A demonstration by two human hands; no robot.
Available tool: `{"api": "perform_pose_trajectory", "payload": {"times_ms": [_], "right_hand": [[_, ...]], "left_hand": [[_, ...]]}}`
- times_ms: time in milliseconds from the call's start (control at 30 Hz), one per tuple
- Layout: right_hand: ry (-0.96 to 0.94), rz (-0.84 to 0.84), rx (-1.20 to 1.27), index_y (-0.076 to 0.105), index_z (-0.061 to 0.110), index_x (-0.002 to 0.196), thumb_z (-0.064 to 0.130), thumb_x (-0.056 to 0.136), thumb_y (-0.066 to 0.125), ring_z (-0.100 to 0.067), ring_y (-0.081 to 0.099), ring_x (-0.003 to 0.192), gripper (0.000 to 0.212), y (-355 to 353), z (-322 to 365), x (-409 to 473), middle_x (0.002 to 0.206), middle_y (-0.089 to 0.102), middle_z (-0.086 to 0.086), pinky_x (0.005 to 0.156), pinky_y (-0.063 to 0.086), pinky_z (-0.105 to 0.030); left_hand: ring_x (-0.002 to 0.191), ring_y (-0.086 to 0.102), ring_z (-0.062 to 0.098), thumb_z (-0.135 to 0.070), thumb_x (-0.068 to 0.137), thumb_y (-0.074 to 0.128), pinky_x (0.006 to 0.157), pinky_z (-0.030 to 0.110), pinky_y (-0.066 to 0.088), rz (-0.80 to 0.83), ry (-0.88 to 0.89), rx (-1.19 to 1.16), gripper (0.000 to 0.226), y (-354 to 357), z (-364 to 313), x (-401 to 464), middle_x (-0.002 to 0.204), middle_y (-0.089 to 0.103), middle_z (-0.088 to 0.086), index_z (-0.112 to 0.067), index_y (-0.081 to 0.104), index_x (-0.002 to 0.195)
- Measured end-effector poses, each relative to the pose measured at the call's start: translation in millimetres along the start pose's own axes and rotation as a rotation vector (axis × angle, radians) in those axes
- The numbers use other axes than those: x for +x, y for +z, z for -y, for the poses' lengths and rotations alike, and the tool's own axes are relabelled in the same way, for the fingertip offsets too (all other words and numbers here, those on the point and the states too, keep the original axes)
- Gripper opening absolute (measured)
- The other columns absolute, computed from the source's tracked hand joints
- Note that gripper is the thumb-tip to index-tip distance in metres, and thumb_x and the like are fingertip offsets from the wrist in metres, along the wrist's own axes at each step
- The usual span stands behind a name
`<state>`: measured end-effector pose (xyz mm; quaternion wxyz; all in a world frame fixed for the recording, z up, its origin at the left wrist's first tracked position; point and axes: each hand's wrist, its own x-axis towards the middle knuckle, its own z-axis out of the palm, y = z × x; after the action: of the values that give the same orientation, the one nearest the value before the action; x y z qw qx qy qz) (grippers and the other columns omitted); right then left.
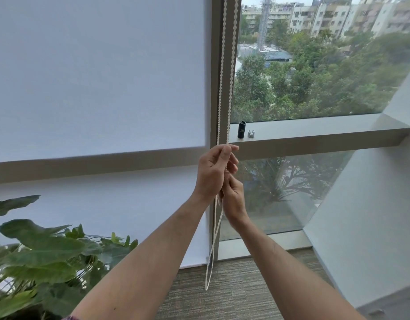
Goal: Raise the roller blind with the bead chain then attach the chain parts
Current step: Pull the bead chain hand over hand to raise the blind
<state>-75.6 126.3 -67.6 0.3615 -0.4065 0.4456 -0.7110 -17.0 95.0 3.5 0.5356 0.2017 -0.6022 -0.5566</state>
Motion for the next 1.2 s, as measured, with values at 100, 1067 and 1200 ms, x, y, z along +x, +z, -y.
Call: {"api": "perform_pose_trajectory", "payload": {"times_ms": [100,1067,1200], "right_hand": [[0.033,0.002,-0.011,0.047,0.028,0.058,0.029,0.102,0.039,-0.001,0.028,0.044,0.045,-3.7,-4.2,-8.3,0.05,0.037,0.016,0.043,0.027,-0.014],[0.08,0.113,-0.011,0.065,0.007,0.102,0.012,0.079,0.051,-0.03,0.064,0.09,0.028,-19.0,53.2,0.2,0.098,0.066,-0.02,0.085,0.051,-0.043],[-0.024,0.219,0.061,0.065,0.011,0.1,0.026,0.102,0.039,-0.02,0.055,0.06,0.03,13.1,94.1,16.2,0.077,0.062,-0.009,0.052,0.043,-0.033]], "left_hand": [[0.047,0.046,0.014,-0.019,0.103,0.046,0.046,0.023,0.039,0.024,-0.025,-0.043,0.026,2.2,-5.7,-0.9,0.06,0.054,-0.002,-0.006,0.068,0.097],[0.04,0.03,0.005,-0.022,0.105,0.042,0.041,0.017,0.026,-0.072,-0.297,-0.004,0.043,-15.8,45.3,-74.3,0.046,0.038,-0.008,-0.016,0.057,0.064],[0.04,0.023,0.01,-0.025,0.105,0.042,0.039,0.023,0.02,-0.043,-0.342,0.022,0.043,-20.9,58.8,-88.8,0.046,0.032,-0.001,-0.02,0.059,0.066]]}}
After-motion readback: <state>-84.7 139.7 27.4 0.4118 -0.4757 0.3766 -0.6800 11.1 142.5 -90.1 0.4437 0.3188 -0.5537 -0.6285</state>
